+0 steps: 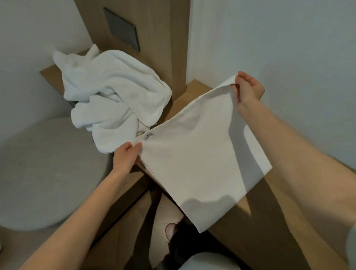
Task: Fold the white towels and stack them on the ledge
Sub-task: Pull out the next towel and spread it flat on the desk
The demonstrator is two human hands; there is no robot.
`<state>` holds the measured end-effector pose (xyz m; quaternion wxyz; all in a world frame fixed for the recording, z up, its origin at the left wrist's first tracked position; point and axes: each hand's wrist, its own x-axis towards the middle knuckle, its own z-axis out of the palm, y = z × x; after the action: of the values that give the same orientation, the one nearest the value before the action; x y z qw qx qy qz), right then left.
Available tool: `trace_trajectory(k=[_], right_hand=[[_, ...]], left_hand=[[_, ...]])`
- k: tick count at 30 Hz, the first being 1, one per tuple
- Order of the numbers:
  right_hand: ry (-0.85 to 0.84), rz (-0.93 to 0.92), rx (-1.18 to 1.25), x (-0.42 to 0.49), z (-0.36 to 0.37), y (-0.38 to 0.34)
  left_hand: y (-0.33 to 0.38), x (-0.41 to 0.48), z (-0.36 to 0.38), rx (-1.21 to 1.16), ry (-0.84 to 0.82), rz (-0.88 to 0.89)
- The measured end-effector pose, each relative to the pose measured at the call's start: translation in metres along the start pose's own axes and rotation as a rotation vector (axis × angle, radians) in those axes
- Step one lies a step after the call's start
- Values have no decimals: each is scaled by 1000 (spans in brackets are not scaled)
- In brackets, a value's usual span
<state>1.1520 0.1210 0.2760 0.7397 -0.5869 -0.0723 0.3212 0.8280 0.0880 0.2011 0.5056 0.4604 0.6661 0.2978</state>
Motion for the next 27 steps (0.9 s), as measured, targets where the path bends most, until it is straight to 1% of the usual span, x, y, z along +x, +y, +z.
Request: trace_trajectory(k=[2,6,9,11,15,18,20,23,25,27], right_hand=[[-8,10,-72,14,14,14],[-10,26,-215,43,32,48],[-4,67,-249,61,40,73],[-5,96,-260,70,44,87],[5,126,-316,86,50,108],[-20,129,-406,96,54,117],[-43,147,-420,98,58,123],[-136,198,-438,99,66,129],[-245,221,-554,95,70,131],[-332,172,-701,88,69,127]], left_hand=[[-1,19,-1,55,17,-11],[-7,53,1,264,31,-16],[-15,69,2,365,8,-5],[-19,75,3,391,4,-5],[-22,78,5,467,8,60],[-20,79,3,466,-4,59],[-20,79,0,462,-2,50],[-21,79,-4,441,-3,31],[-22,77,-6,423,-19,28],[-23,75,-6,401,-37,22]])
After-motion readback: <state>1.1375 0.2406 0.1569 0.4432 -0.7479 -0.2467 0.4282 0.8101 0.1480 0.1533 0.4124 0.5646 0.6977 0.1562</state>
